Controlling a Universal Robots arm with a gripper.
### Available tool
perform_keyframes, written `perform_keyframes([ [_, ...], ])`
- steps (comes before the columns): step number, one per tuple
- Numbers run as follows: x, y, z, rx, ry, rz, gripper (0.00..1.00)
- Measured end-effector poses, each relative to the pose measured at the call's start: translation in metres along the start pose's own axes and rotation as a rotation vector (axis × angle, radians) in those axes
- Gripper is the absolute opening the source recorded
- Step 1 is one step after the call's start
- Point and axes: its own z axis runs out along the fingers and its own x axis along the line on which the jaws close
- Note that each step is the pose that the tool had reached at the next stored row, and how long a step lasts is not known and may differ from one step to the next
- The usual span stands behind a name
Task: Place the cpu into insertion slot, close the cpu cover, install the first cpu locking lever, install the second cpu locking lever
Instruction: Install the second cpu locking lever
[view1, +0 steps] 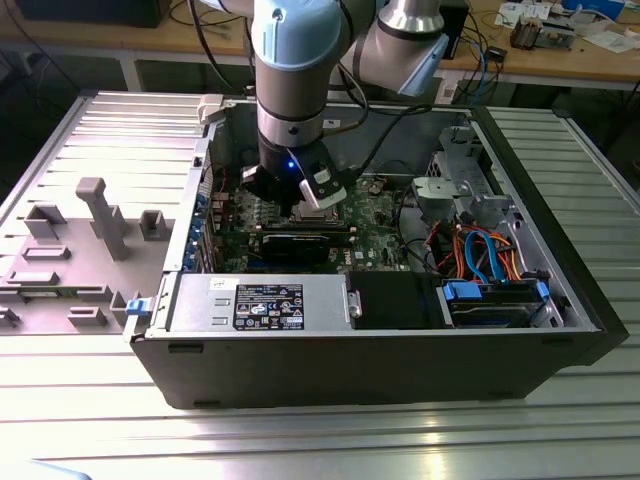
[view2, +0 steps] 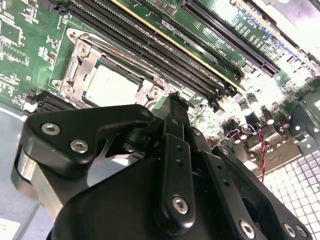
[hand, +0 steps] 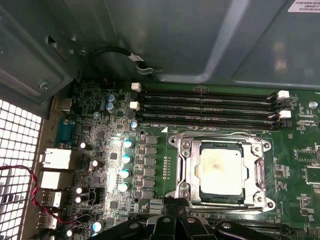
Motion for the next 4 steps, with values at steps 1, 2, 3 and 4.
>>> perform_keyframes([
  [1,0.0000,0.0002,-0.0010,0.0001,0.0001,0.000,0.11],
  [2,0.0000,0.0004,-0.0022,0.0002,0.0001,0.000,0.11],
  [3,0.0000,0.0005,-0.0023,0.0002,0.0001,0.000,0.11],
  [4,0.0000,0.0005,-0.0024,0.0001,0.0001,0.000,0.11],
])
